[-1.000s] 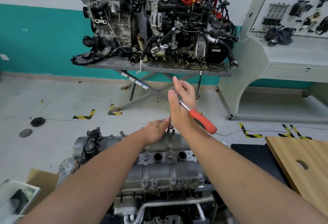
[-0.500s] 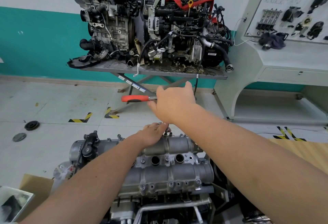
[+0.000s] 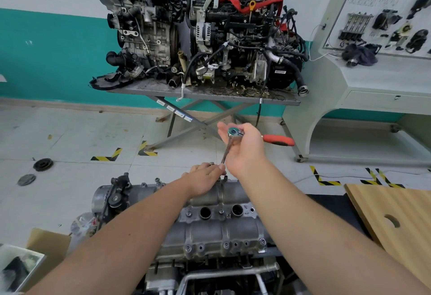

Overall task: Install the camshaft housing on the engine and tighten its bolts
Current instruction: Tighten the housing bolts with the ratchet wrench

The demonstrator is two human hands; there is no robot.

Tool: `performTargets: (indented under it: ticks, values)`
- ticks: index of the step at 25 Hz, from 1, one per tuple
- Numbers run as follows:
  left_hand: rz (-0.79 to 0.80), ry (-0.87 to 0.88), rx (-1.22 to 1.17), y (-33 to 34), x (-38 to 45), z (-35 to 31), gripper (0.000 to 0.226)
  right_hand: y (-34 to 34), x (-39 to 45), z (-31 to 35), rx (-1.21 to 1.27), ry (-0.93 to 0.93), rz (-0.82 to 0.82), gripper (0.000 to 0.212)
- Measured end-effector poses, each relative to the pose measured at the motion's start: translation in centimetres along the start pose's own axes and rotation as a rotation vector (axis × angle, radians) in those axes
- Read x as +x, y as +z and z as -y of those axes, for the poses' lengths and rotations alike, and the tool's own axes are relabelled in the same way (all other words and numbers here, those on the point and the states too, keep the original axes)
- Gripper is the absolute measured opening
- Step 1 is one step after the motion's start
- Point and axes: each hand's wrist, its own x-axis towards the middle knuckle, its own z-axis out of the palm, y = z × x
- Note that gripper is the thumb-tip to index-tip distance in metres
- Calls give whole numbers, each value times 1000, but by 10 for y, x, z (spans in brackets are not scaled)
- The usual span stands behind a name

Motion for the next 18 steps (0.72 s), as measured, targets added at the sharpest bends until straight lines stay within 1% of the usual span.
performTargets:
  ticks: [1,2,3,5,6,7,8,9,10,11,12,13,14,15,16,18]
  values:
    - [6,-2,-18,0,0,-1,50,-5,0,-5,-108,-65,30,23]
    - [7,3,-48,0,1,0,47,-10,-1,-12,-295,-176,69,27]
    - [4,16,-76,-1,1,0,46,-15,-4,-19,-501,-328,122,30]
    - [-12,31,-118,-3,0,2,45,-24,-2,-27,-845,-741,214,36]
    - [-29,37,-141,-2,-1,2,38,-28,2,-27,-1007,-1001,236,35]
    - [-53,43,-157,-1,0,3,28,-30,7,-25,-1199,-1249,265,34]
    - [-74,54,-162,-1,0,3,22,-28,10,-21,-1403,-1450,287,37]
    - [-76,57,-161,-1,0,1,25,-24,12,-17,-1608,-1574,306,40]
    - [-62,54,-149,-2,-2,-1,30,-17,11,-14,-1834,-1608,308,40]
    - [-40,39,-136,-2,-2,-2,35,-8,6,-11,-2080,-1522,285,37]
    - [-21,23,-129,-3,-2,-2,39,2,1,-10,-2287,-1365,245,32]
    - [-10,11,-129,-3,-1,-1,43,13,-2,-8,-2430,-1181,184,37]
    - [-1,11,-132,-4,-1,-1,45,22,-4,-5,-2531,-1011,113,50]
    - [2,21,-133,-3,-1,0,45,28,-4,-1,-2585,-907,77,57]
    - [0,36,-127,-4,0,1,45,32,-5,3,-2600,-861,86,54]
    - [-6,59,-98,-3,2,2,50,35,-7,11,-2549,-801,155,30]
